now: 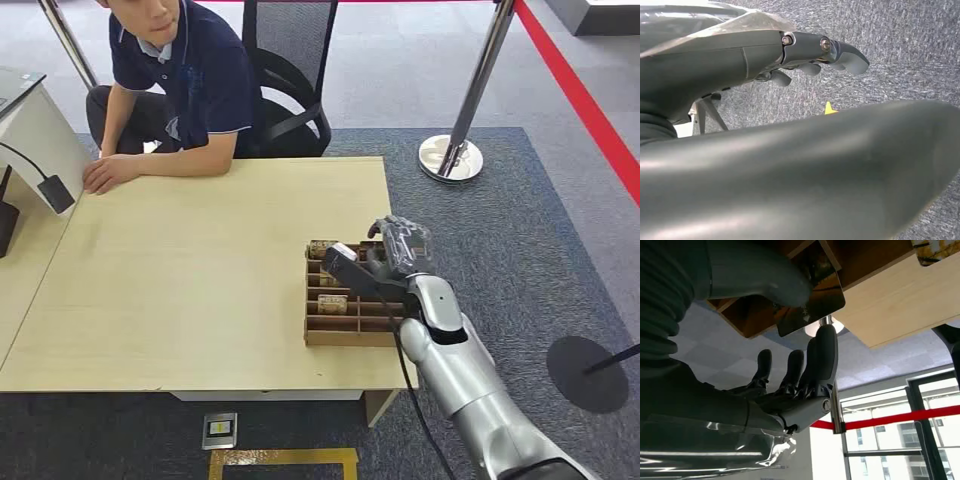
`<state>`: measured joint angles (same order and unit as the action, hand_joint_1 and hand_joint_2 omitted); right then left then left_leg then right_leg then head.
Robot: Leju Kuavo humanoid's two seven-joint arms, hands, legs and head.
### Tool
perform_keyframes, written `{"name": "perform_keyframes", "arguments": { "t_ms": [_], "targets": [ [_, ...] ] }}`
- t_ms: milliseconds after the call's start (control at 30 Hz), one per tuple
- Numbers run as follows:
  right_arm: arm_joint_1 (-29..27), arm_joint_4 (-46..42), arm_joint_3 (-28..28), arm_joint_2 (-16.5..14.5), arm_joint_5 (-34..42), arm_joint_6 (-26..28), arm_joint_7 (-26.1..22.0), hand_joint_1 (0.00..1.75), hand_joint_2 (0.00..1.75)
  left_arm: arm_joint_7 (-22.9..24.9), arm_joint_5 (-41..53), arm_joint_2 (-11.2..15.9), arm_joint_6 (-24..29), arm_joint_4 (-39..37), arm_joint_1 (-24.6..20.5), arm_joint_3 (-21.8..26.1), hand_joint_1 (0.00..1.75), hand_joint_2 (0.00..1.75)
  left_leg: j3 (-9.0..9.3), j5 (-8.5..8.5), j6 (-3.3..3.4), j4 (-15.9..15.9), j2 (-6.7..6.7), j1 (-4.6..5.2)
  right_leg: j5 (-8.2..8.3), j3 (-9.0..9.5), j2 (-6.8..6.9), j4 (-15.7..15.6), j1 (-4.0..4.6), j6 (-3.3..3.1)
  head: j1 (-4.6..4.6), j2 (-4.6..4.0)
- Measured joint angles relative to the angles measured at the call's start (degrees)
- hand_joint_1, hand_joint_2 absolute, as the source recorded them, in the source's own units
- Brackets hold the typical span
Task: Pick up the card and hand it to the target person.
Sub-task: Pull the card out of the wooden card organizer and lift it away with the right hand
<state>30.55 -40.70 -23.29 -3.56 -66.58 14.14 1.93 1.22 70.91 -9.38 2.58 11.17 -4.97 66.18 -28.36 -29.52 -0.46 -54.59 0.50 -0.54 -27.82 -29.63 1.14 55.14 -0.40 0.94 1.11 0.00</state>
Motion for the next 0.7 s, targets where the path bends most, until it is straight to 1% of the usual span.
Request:
{"name": "perform_keyframes", "arguments": {
  "t_ms": [700],
  "targets": [
    [1.6,4.1,0.7,0.1,0.7,1.7,-0.2,0.93,1.75,0.0,0.2,0.0,0.0,0.0,0.0,0.0,0.0,0.0,0.0,0.0,0.0,0.0,0.0,0.0,0.0,0.0,0.0,0.0,0.0,0.0,0.0,0.0]
  ]
}}
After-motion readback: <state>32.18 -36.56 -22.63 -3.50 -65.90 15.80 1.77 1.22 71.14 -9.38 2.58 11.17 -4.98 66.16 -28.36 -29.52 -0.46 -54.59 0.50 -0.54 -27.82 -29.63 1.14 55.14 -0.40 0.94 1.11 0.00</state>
